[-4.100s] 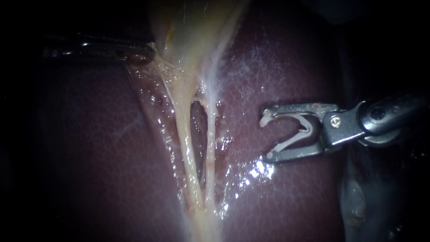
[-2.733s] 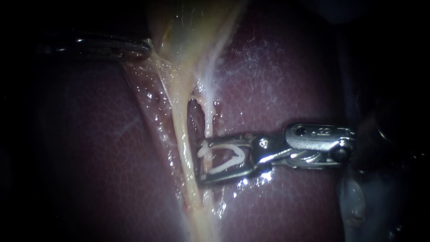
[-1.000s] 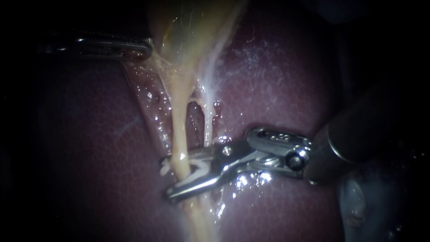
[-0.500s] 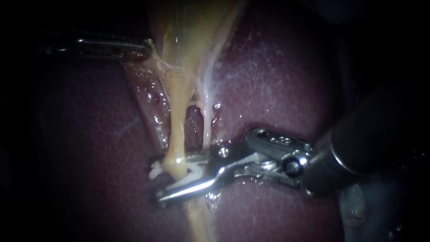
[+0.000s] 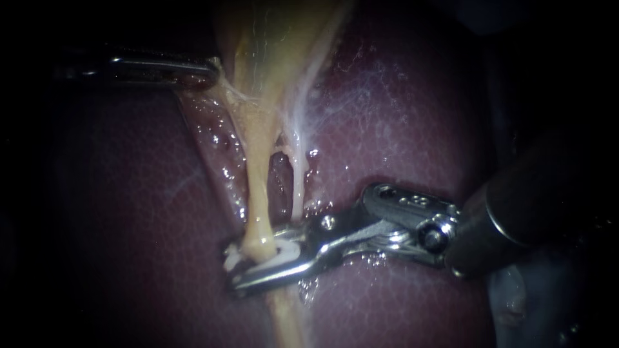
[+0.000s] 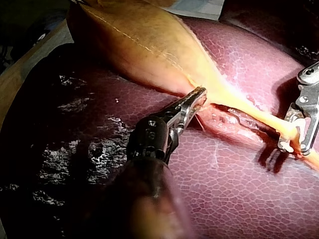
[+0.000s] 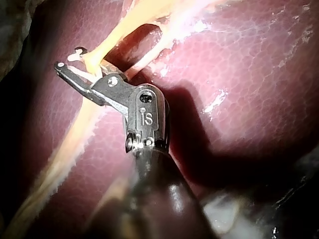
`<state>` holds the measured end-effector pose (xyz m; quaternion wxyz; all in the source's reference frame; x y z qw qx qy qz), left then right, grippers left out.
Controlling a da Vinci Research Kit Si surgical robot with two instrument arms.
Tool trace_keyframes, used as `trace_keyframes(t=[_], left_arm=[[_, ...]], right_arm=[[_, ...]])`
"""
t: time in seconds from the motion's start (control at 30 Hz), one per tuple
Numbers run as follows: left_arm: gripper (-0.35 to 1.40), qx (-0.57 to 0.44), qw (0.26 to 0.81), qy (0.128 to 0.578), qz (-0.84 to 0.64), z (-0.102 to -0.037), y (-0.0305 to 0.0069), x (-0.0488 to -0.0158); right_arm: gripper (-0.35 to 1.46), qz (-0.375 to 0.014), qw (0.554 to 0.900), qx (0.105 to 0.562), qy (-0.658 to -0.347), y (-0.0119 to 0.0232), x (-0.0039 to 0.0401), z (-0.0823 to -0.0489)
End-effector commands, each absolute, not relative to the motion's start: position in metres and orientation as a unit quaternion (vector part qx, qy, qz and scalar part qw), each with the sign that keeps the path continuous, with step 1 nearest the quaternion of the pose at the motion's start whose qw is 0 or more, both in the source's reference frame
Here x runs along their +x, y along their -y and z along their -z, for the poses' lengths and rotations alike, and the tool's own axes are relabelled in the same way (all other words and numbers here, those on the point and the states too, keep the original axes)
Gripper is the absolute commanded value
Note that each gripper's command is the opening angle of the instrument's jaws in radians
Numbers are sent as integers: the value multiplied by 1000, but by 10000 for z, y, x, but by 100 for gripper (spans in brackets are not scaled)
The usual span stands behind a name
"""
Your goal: Clipping first clip left tube
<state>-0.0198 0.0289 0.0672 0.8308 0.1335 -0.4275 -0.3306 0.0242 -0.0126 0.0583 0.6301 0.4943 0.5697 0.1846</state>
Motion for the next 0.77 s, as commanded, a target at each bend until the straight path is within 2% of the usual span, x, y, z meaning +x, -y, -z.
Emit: trace_keyframes(t=[0.03, 0.1, 0.23, 0.77], left_arm=[[-35, 134, 831, 428, 331, -671, -289, -198], [-35, 134, 831, 428, 331, -671, -289, -198], [-35, 134, 831, 428, 331, -671, -289, -198], [-35, 134, 831, 427, 331, -671, -289, -198]], right_arm=[[-12, -184, 629, 496, -569, 126, 241, -582], [-34, -187, 627, 504, -564, 127, 239, -581], [-35, -192, 622, 518, -555, 127, 239, -581], [-35, -189, 622, 519, -555, 126, 238, -588]])
